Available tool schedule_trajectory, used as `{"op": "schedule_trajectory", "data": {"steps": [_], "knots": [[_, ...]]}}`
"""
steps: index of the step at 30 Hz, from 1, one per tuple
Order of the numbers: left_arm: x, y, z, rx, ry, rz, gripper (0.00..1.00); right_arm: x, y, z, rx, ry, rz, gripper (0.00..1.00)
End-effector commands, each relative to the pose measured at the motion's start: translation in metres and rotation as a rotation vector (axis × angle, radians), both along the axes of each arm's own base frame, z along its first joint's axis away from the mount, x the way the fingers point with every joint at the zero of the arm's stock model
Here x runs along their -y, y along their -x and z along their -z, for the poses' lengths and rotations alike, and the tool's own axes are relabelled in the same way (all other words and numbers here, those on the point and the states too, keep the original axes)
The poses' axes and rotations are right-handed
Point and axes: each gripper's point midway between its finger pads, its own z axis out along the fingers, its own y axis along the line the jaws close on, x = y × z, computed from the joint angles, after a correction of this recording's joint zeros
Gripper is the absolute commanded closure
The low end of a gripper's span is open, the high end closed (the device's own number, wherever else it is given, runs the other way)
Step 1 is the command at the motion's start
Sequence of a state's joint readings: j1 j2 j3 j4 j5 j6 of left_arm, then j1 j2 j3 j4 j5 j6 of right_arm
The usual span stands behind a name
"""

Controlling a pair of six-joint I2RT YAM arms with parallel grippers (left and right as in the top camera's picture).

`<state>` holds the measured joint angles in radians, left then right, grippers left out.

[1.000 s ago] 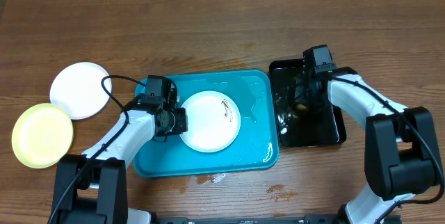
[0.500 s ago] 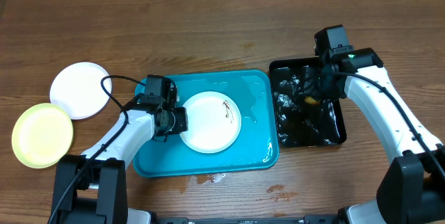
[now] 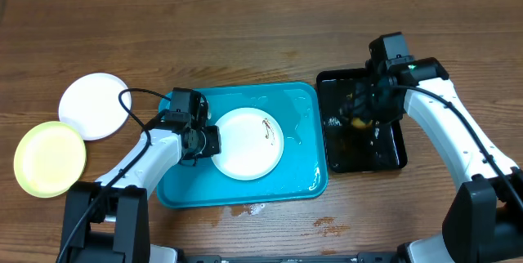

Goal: Clean dirty plates on tray and stack at the side
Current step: 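Rinse the sponge in the black tray water with the right gripper, then carry the sponge with the right gripper over to the white plate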

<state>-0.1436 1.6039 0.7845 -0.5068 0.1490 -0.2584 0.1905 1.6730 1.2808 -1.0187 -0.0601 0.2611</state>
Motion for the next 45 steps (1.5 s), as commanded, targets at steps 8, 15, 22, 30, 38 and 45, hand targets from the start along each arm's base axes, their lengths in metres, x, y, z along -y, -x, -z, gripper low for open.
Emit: {"op": "schedule_trajectory", "data": {"steps": [8,15,22,30,38,45], "knots": [[-0.010,0.021,0.023,-0.083,-0.057,0.001,0.96,0.005,0.006,0.008,-0.042,0.020,0.011,0.96],[-0.010,0.021,0.023,-0.086,-0.058,0.001,0.96,-0.010,0.008,0.011,-0.063,-0.059,-0.006,0.96],[-0.010,0.021,0.023,-0.085,-0.058,0.001,0.96,-0.090,0.004,-0.023,-0.041,-0.523,-0.134,0.96],[-0.010,0.021,0.023,-0.085,-0.058,0.001,0.96,-0.138,0.001,-0.021,0.016,-0.476,-0.155,0.96],[-0.010,0.021,0.023,-0.085,-0.058,0.001,0.96,-0.184,0.001,-0.013,0.245,-0.172,-0.183,0.96],[-0.010,0.021,0.023,-0.085,-0.058,0.001,0.96,-0.209,0.007,-0.003,0.357,-0.055,-0.102,0.96]]}}
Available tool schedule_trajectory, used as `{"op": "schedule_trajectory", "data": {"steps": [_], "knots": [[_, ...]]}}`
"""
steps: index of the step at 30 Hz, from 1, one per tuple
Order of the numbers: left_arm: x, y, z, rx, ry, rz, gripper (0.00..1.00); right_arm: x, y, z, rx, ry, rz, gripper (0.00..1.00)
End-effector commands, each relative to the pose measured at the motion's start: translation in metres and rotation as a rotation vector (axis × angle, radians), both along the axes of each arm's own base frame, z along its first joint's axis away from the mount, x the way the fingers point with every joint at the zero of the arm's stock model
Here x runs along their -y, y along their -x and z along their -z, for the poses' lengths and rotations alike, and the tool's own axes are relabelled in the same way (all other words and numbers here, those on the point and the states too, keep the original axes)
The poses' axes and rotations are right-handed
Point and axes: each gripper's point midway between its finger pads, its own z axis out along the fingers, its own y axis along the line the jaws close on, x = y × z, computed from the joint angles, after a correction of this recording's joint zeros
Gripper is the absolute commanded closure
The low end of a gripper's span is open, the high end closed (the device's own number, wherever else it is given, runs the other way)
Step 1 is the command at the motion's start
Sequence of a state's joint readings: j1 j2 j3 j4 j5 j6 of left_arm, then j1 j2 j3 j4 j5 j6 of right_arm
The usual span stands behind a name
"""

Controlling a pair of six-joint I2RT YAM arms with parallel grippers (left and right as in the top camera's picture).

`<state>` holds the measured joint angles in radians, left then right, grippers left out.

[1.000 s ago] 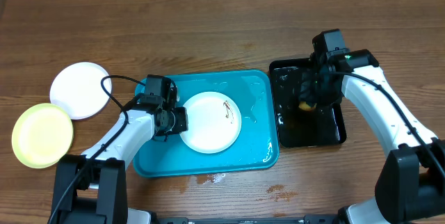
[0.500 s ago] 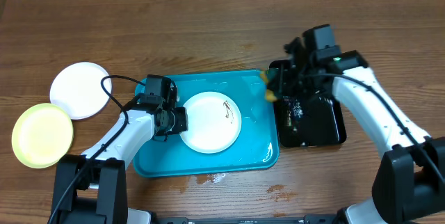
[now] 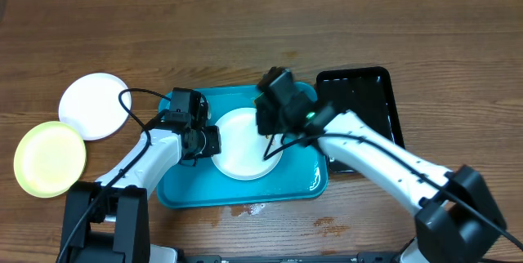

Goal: Clean dirty plates on tray and stack at the side
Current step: 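Carry the sponge with the right gripper over to the white plate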

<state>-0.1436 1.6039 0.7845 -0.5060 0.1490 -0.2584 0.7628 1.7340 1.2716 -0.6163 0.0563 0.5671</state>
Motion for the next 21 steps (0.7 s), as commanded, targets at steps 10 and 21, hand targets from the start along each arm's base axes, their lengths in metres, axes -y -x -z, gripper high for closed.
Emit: {"op": "schedule_trajectory", "data": {"steps": [10,21], "knots": [[-0.010,0.022,0.023,-0.087,-0.058,0.001,0.96,-0.039,-0.039,0.043,0.312,0.189,-0.032,0.96],[-0.010,0.022,0.023,-0.087,-0.059,0.002,0.96,-0.041,-0.066,0.077,0.384,0.285,-0.204,0.96]]}}
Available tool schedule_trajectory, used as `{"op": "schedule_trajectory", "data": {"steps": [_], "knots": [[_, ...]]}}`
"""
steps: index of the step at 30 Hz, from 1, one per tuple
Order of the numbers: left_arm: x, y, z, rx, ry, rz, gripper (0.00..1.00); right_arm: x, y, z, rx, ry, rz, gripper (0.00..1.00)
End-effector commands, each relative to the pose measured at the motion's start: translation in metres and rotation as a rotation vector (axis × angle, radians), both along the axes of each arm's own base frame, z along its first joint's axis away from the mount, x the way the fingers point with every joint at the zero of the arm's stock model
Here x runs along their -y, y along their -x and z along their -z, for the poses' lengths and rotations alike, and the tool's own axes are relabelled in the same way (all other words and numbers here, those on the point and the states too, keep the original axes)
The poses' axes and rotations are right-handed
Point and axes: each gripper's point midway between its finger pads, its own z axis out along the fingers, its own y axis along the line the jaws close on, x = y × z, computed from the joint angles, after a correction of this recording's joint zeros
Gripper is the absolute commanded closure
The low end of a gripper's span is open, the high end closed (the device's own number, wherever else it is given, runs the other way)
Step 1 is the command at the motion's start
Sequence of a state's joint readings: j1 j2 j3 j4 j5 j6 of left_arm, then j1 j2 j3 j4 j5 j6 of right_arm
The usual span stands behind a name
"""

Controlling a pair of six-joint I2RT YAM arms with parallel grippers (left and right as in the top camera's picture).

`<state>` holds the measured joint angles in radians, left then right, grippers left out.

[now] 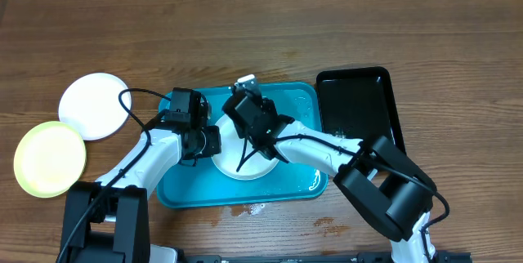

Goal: Clean dirty plates on tray and stack at the side
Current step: 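Carry the sponge with the right gripper over to the white plate, then scrub the white plate with the sponge while the left gripper holds its rim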

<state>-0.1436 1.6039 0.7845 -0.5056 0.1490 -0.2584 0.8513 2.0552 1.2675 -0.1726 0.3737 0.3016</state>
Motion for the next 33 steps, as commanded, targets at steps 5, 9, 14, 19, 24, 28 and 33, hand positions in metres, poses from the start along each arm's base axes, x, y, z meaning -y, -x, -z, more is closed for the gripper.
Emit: {"op": "schedule_trajectory", "data": {"steps": [5,9,14,19,24,28,33], "knots": [[-0.010,0.022,0.023,-0.088,-0.059,0.002,0.96,0.000,-0.010,0.007,-0.014,0.021,-0.133,0.96],[-0.011,0.022,0.023,-0.087,-0.062,0.001,0.96,0.006,-0.011,0.013,-0.061,0.002,-0.141,0.96],[-0.011,0.022,0.023,-0.089,-0.063,0.000,0.96,0.023,-0.004,0.024,-0.123,0.054,-0.125,0.96],[-0.012,0.022,0.023,-0.089,-0.067,-0.001,0.96,0.030,0.004,0.031,-0.163,0.087,-0.125,0.96],[-0.012,0.021,0.023,-0.087,-0.067,-0.010,0.96,0.029,0.005,0.031,-0.153,0.119,-0.170,0.96],[-0.012,0.021,0.023,-0.086,-0.067,-0.014,0.96,0.018,-0.002,0.009,-0.116,0.069,-0.182,0.96],[-0.012,0.021,0.023,-0.087,-0.067,-0.014,0.96,-0.002,0.006,-0.039,-0.103,-0.058,-0.257,0.96]]}}
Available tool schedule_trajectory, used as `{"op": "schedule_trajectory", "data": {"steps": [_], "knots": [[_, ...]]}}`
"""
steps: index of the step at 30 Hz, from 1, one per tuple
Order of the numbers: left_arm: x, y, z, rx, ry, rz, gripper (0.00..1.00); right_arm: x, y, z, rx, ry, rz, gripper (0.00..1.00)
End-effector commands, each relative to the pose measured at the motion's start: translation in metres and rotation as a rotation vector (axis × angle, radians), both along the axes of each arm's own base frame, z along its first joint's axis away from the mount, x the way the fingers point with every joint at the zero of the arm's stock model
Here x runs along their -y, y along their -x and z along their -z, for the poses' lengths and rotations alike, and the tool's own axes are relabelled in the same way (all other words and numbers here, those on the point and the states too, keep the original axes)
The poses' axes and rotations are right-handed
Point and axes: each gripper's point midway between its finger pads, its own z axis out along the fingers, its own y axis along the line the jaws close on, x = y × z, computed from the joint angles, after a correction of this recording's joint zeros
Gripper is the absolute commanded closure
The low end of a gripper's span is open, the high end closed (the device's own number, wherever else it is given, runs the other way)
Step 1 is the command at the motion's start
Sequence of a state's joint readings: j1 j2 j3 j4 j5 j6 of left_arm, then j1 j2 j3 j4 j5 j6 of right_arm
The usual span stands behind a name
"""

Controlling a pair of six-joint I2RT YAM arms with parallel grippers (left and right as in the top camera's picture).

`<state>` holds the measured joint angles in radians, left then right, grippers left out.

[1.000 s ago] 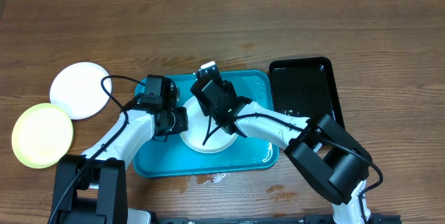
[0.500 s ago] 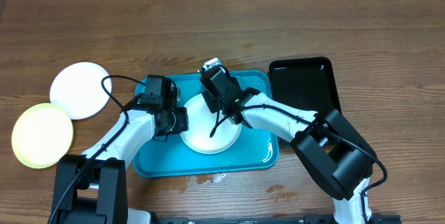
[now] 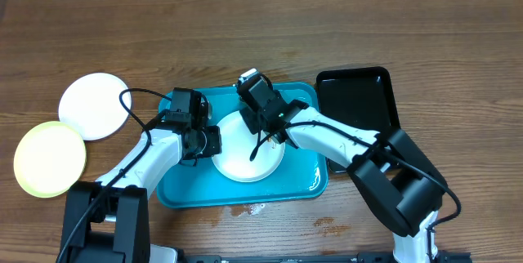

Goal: Clean dirty plates on tray and stack at the side
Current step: 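Scrub the white plate with the sponge while the left gripper holds its rim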

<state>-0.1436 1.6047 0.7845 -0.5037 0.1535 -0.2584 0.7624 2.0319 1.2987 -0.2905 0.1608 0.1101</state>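
Observation:
A white plate [image 3: 243,158] lies in the blue tray [image 3: 176,183] at the table's middle. My left gripper [image 3: 213,142] sits at the plate's left rim, its fingers closed on the edge. My right gripper [image 3: 260,118] is low over the plate's upper right part, covering that area. Its fingers are hidden under the wrist, so whatever it holds cannot be seen. A dark cable hangs from the right wrist across the plate.
A clean white plate [image 3: 94,94] and a yellow-green plate [image 3: 49,158] lie side by side at the left. A black tray [image 3: 359,104] stands right of the blue tray. Water pools in the blue tray's right corner [image 3: 315,178], and wet spots [image 3: 249,208] mark the table in front.
My right gripper has moved a little up and to the right over the plate, from its centre-left toward its upper right part. The left gripper and the plate have not moved.
My right gripper was in the black tray at a yellowish object, while brown marks showed on the plate. Then that tray was empty and the gripper was over the plate's upper right. It then sat over the plate's centre, and now upper right again. The left held the rim throughout.

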Motion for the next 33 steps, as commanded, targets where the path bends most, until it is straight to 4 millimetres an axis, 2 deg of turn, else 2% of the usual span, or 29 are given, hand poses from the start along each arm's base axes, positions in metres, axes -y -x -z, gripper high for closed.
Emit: {"op": "schedule_trajectory", "data": {"steps": [1,3,5,8,12,14,19,25,30,33], "knots": [[-0.013,0.021,0.023,-0.088,-0.072,-0.014,0.96,-0.013,0.011,-0.049,-0.010,-0.110,-0.057,0.96],[-0.013,0.021,0.023,-0.088,-0.071,-0.014,0.96,-0.005,0.019,-0.051,-0.058,-0.116,-0.003,0.96],[-0.013,0.021,0.023,-0.088,-0.071,-0.014,0.96,0.000,0.029,-0.045,-0.123,-0.120,0.047,0.96],[-0.013,0.021,0.023,-0.088,-0.071,-0.014,0.96,0.008,0.046,-0.031,-0.239,-0.128,0.142,0.96],[-0.013,0.021,0.023,-0.088,-0.071,-0.014,0.96,0.017,0.062,-0.014,-0.306,-0.121,0.225,0.96],[-0.013,0.022,0.023,-0.090,-0.072,-0.014,0.96,0.025,0.069,0.003,-0.324,-0.097,0.295,0.96],[-0.013,0.022,0.023,-0.091,-0.072,-0.014,0.96,0.048,0.063,0.023,-0.272,-0.024,0.422,0.96],[-0.013,0.022,0.023,-0.091,-0.072,-0.014,0.96,0.049,0.057,0.032,-0.245,-0.012,0.434,0.96],[-0.013,0.023,0.023,-0.093,-0.072,-0.014,0.96,0.048,0.059,0.054,-0.288,-0.008,0.451,0.96],[-0.013,0.023,0.023,-0.094,-0.072,-0.014,0.96,0.042,0.061,0.057,-0.334,-0.047,0.435,0.96]]}}
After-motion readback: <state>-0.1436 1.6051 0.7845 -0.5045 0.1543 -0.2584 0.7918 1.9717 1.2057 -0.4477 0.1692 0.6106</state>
